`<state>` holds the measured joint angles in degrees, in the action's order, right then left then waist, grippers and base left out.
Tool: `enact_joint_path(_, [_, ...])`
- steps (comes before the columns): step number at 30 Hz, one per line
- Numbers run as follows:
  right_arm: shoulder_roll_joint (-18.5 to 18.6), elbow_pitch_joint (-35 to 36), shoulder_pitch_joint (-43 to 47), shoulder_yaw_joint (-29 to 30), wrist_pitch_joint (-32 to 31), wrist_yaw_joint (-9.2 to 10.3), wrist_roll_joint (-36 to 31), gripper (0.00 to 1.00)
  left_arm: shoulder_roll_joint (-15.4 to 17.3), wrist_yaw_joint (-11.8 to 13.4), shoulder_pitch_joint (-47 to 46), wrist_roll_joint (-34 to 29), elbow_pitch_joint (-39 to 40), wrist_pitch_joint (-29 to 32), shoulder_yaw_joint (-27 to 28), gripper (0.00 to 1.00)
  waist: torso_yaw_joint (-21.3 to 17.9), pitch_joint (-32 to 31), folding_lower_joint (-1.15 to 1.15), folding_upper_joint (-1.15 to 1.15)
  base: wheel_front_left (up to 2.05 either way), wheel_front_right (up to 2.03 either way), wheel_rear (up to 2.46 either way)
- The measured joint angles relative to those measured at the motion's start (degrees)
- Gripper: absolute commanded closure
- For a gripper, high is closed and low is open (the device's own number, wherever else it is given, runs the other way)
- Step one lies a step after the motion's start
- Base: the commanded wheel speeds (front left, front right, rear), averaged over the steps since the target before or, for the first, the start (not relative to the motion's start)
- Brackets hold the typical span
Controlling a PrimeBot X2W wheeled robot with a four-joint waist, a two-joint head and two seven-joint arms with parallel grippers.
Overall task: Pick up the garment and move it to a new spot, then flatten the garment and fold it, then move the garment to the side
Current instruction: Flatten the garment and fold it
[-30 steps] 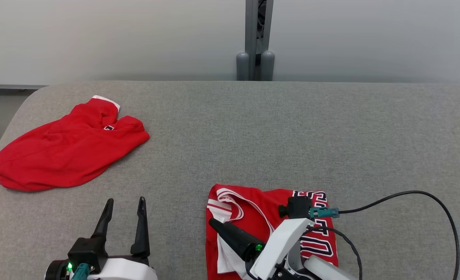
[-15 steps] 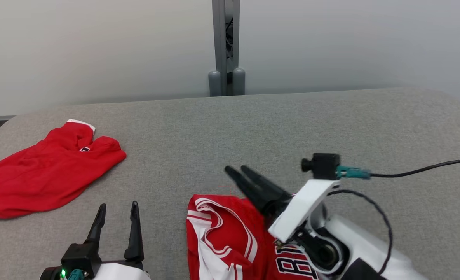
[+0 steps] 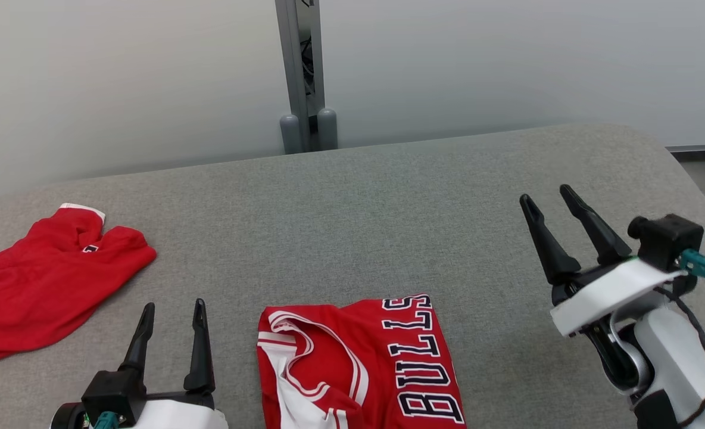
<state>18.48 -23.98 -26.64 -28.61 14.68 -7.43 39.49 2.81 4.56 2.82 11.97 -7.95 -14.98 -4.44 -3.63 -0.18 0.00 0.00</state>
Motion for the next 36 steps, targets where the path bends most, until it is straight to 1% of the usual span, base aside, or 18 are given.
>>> enact_joint_path(2, [-0.9,1.5,3.2,3.9,0.1,0.0,-5.7,0.0,0.0,-0.2,0.0,0.0,0.4,0.0,0.2,0.0,-0.5,0.1,0.0,0.0,0.0,0.0,0.0])
enact_joint_path(4, [-1.6,4.1,6.4,7.9,0.2,0.0,-13.2,0.0,0.0,-0.5,0.0,-0.1,0.8,0.0,0.4,0.0,-1.0,0.4,0.0,0.0,0.0,0.0,0.0])
enact_joint_path(7, [-5.6,8.8,11.8,14.3,0.4,0.0,-18.9,0.0,0.0,-0.5,0.0,-0.4,1.2,0.0,0.4,0.0,-1.4,0.7,0.0,0.0,0.0,0.0,0.0])
enact_joint_path(9, [-6.8,11.3,14.7,15.8,0.5,-0.02,-23.6,0.0,0.0,-0.7,-0.1,-0.7,1.5,0.0,0.5,0.0,-1.5,0.9,0.0,0.0,0.0,0.0,0.0])
enact_joint_path(10, [-7.7,12.5,15.8,16.6,0.5,-0.02,-24.7,0.0,0.0,-0.7,-0.1,-0.8,1.6,0.0,0.5,0.0,-1.6,1.0,0.0,0.0,0.0,0.0,0.0])
enact_joint_path(12, [-9.3,14.2,17.5,17.5,0.5,-0.02,-26.1,0.0,0.0,-0.8,-0.1,-0.8,1.7,0.0,0.5,0.0,-1.6,1.1,0.0,0.0,0.0,0.0,0.0])
enact_joint_path(16, [-10.5,15.6,19.2,18.5,0.5,-0.05,-27.6,0.0,0.0,-0.9,-0.1,-0.9,2.0,0.0,0.6,0.0,-1.4,1.1,0.0,0.0,0.0,0.0,0.0])
enact_joint_path(27, [-11.2,15.9,20.1,18.8,0.5,-0.05,-28.5,0.0,0.0,-1.0,0.1,-1.3,2.0,0.0,0.6,0.0,-0.6,1.1,0.0,0.0,0.0,0.0,0.0])
enact_joint_path(28, [-11.2,15.8,20.1,18.7,0.5,-0.05,-28.5,0.06,0.0,-1.0,0.1,-1.3,2.0,0.0,0.6,0.0,-0.5,1.1,0.0,0.0,0.0,0.0,0.0])
enact_joint_path(29, [-11.2,15.6,20.1,18.4,0.5,-0.05,-28.5,0.84,0.0,-1.0,0.1,-1.3,2.0,0.0,0.6,0.0,-0.3,1.1,0.0,0.0,0.0,0.0,0.0])
enact_joint_path(30, [-11.1,15.4,20.2,18.0,0.5,-0.05,-28.4,1.0,0.0,-1.0,0.0,-1.3,1.9,0.0,0.6,0.0,-0.2,1.1,0.0,0.0,0.0,0.0,0.0])
enact_joint_path(33, [-10.7,14.5,20.2,16.0,0.5,-0.05,-28.0,1.0,0.0,-1.1,-0.1,-1.3,1.8,0.0,0.6,0.0,0.6,1.2,0.0,0.0,0.0,0.0,0.0])
enact_joint_path(36, [-10.3,13.5,21.2,12.1,0.5,-0.05,-26.7,1.0,0.0,-1.2,-0.1,-1.3,1.7,0.0,0.7,0.0,1.6,1.3,0.0,0.0,0.0,0.0,0.0])
